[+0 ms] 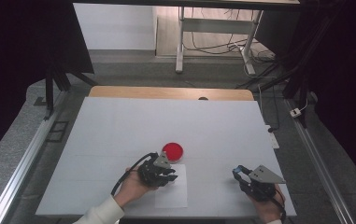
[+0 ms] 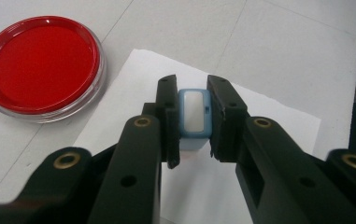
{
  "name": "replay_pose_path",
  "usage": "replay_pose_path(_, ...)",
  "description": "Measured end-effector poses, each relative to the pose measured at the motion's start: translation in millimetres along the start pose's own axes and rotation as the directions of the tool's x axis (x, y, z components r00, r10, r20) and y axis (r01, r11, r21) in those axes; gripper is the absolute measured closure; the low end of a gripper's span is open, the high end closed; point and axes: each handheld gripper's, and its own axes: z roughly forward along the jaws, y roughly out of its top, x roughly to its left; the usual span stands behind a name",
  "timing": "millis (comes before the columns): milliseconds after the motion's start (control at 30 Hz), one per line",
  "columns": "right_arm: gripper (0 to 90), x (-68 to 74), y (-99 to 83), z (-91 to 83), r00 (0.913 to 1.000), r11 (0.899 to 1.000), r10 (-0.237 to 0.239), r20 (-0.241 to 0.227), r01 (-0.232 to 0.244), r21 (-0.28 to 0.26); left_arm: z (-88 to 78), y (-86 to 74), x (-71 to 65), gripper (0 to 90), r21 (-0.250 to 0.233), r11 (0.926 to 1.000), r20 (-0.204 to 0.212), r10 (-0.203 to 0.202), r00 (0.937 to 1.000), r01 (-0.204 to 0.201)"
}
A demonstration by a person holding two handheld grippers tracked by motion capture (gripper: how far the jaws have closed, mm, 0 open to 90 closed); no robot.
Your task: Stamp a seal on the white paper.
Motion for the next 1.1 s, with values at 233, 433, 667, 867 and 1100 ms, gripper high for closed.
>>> replay_pose_path(233,64.5,0.7,0.2,0.5,1.0,1.0,-0.002,0.0,0.002,0.001,2.6,0.7,-1.1,76.0,0.02,0.9998,-0.006,0.003,1.0,-0.003)
replay_pose_path(433,64.5,0.9,0.3,0.8,1.0,1.0,-0.003,-0.001,0.003,0.002,4.0,1.3,-2.1,76.0,0.028,0.9996,-0.013,0.005,0.9999,-0.005)
replay_pose_path(667,64.5,1.2,0.6,0.8,1.0,1.0,-0.006,0.0,0.006,0.004,4.5,1.6,-3.3,76.1,0.033,0.9994,-0.02,0.011,0.9997,-0.011)
replay_pose_path(867,64.5,1.4,0.5,0.8,1.0,1.0,-0.005,-0.001,0.005,0.001,4.6,1.3,-4.5,76.2,0.034,0.9993,-0.026,0.017,0.9995,-0.016)
replay_pose_path(1100,64.5,1.1,0.3,0.4,1.0,1.0,-0.001,-0.002,0.001,-0.002,4.7,0.2,-4.5,76.3,0.029,0.9994,-0.027,0.018,0.9995,-0.017)
